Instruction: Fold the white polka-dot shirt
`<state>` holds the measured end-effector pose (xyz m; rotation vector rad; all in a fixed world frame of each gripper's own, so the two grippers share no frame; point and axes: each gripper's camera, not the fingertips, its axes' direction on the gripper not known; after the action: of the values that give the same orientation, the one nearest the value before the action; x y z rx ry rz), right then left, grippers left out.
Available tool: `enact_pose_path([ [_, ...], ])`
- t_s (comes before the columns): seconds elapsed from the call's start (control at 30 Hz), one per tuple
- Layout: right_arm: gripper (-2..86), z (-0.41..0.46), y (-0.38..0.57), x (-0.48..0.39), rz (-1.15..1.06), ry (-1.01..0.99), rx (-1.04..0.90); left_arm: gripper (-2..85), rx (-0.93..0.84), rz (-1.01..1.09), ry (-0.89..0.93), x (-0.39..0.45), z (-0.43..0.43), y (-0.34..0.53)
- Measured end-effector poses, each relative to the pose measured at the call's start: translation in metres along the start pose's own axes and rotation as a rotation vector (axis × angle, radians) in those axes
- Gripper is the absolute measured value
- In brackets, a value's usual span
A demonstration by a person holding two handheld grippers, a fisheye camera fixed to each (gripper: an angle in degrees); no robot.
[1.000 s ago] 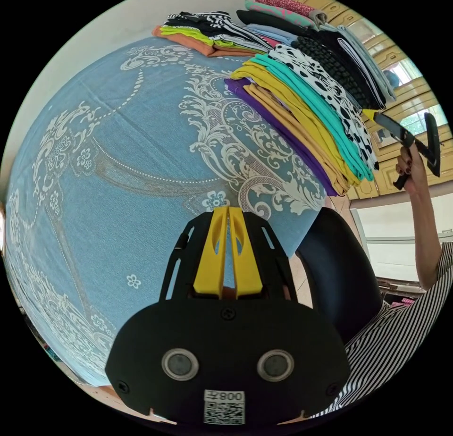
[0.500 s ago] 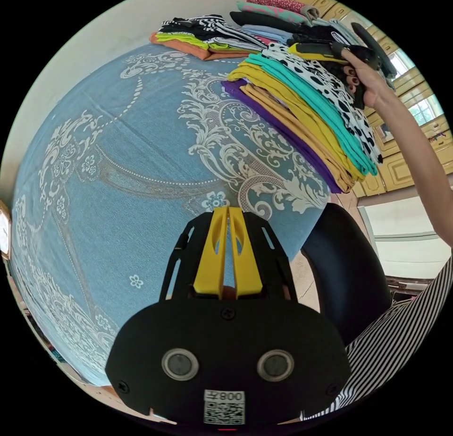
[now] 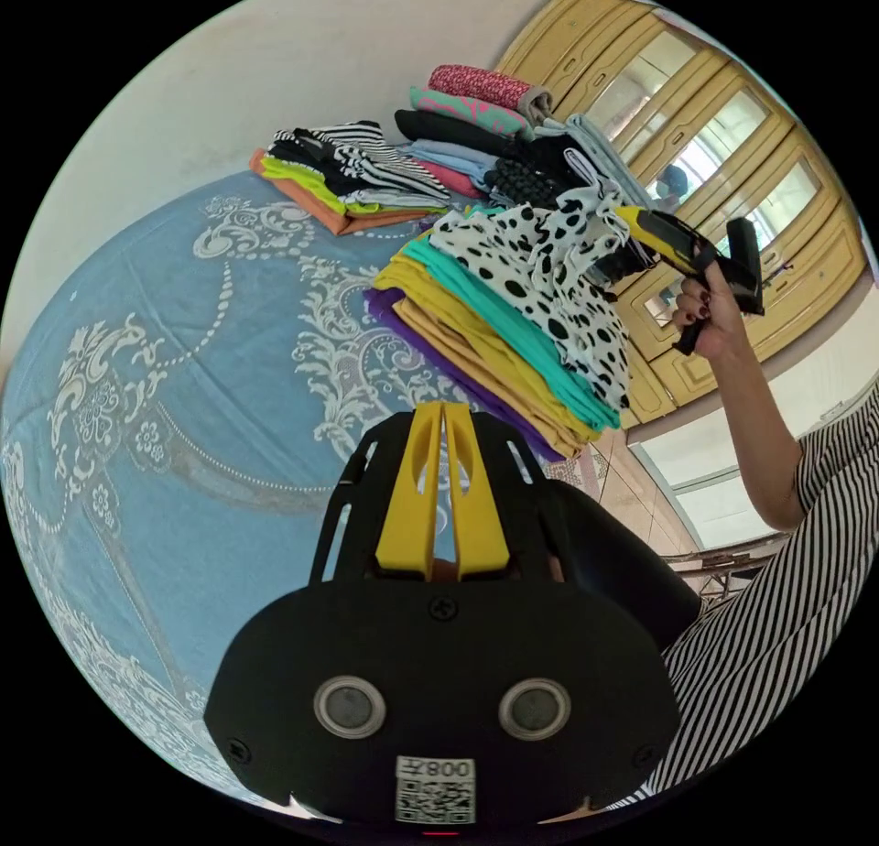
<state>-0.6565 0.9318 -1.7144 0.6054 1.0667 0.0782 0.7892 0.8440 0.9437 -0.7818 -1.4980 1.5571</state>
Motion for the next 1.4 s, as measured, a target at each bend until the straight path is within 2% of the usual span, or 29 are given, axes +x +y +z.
enact_pose_path([
  [0.17,1.8,-0.093,0.060,0.056,0.126,-0.072,0.126,1.7,0.066,0.102,0.074,0.005,-0.015,-0.073],
  [0.37,1.7,-0.171,0.101,0.104,0.172,-0.134,0.267,3.8,0.037,0.214,0.050,0.020,-0.010,-0.149],
  [0.6,1.5,-0.239,0.132,0.154,0.184,-0.117,0.365,6.0,0.053,0.264,0.011,0.023,-0.025,-0.182],
  [0.8,1.6,-0.268,0.148,0.185,0.189,-0.109,0.400,6.7,0.140,0.320,0.095,0.027,-0.060,-0.200],
  [0.97,1.5,-0.286,0.155,0.209,0.204,-0.117,0.409,7.4,-0.027,0.492,0.041,0.045,-0.055,-0.215],
  [1.13,1.6,-0.304,0.158,0.228,0.207,-0.107,0.411,8.6,-0.049,0.597,0.021,0.041,-0.077,-0.213],
  [1.4,1.6,-0.324,0.152,0.248,0.218,-0.111,0.413,7.6,-0.249,0.808,-0.064,0.053,-0.077,-0.218],
])
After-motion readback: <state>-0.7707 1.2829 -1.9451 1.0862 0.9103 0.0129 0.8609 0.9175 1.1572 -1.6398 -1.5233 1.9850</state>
